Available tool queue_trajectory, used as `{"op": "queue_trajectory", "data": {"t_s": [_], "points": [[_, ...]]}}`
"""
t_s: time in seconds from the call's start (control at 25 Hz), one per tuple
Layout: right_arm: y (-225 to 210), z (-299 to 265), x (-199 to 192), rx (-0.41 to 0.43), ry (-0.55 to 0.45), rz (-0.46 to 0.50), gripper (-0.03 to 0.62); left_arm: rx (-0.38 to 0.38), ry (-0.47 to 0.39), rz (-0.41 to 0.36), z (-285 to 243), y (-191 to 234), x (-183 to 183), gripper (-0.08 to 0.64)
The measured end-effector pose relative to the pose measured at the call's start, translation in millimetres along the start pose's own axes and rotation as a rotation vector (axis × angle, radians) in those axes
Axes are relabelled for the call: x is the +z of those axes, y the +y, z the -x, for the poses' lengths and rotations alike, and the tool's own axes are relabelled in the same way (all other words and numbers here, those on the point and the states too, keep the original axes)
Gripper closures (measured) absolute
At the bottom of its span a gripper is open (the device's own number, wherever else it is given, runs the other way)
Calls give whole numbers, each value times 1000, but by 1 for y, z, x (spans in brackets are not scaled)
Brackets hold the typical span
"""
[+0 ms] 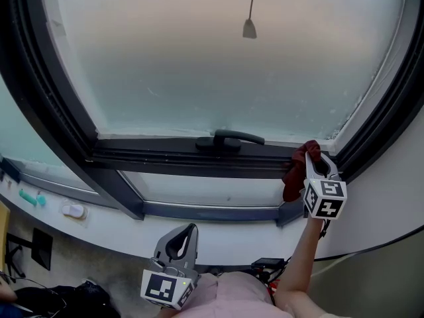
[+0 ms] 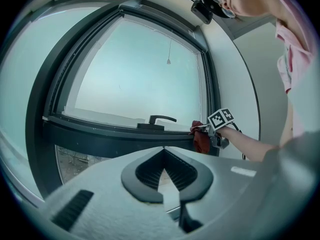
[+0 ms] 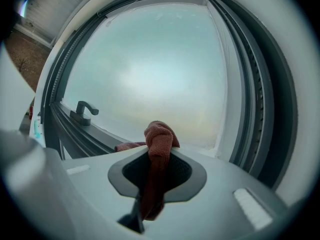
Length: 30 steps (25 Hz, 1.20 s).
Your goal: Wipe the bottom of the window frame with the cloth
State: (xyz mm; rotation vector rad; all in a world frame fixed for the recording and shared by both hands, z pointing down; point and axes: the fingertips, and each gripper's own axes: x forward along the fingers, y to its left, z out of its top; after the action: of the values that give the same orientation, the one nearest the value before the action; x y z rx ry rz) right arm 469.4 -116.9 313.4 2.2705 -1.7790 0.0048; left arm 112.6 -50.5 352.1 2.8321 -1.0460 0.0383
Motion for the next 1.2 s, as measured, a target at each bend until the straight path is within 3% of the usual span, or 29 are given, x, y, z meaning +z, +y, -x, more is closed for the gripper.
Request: {"op": "queue_trajectory", "data": {"t_s": [1.2], "points": [[-55,3,-12,-113,18,-52,531,-14,8,4,2,1,-1,565]]}}
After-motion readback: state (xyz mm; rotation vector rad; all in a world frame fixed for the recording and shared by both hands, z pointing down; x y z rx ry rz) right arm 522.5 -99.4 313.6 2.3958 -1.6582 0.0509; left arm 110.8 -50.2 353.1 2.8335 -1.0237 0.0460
